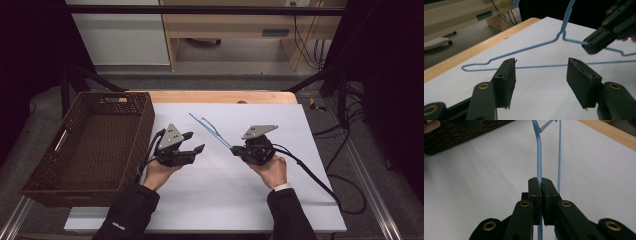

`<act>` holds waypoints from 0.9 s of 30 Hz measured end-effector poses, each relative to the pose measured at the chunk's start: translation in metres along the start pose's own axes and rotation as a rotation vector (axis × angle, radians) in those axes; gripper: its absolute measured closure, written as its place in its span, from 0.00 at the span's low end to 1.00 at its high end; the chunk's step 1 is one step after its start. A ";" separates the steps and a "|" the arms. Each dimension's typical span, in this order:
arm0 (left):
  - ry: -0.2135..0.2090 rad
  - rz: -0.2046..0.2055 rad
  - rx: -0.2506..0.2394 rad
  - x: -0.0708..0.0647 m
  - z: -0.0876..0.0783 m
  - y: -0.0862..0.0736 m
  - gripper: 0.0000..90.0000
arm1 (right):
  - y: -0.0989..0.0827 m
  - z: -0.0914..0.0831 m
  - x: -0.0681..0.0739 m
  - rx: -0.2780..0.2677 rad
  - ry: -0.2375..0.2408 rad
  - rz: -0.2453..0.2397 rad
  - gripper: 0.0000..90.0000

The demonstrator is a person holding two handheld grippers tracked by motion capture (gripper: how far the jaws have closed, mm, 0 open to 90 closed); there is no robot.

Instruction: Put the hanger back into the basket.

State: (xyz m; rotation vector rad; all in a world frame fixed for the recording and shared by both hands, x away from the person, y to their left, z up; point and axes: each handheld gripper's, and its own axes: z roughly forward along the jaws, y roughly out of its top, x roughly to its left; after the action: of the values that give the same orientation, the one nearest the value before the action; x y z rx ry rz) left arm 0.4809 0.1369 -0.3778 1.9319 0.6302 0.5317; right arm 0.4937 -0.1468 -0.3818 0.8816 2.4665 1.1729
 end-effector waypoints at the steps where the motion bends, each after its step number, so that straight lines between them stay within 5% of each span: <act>1: 0.003 0.013 0.008 -0.002 -0.004 0.001 0.41 | 0.000 -0.005 0.000 -0.003 0.023 -0.001 0.98; 5: -0.010 0.052 0.049 -0.009 -0.017 0.001 0.31 | -0.002 -0.015 0.004 -0.005 0.088 -0.013 0.97; 11: -0.013 0.184 0.150 -0.025 -0.033 -0.010 0.22 | -0.007 -0.023 0.015 0.015 0.158 -0.035 0.97; 16: -0.003 0.250 0.199 -0.033 -0.042 -0.022 0.19 | -0.012 -0.027 0.027 0.021 0.221 -0.053 0.97; 27: 0.046 0.343 0.193 -0.042 -0.045 -0.025 0.25 | -0.020 -0.031 0.046 0.029 0.316 -0.048 0.97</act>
State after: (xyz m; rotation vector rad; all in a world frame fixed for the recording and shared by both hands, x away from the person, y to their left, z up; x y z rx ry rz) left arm 0.4161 0.1504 -0.3861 2.2327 0.3890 0.7535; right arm 0.4351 -0.1465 -0.3766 0.6833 2.7406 1.3529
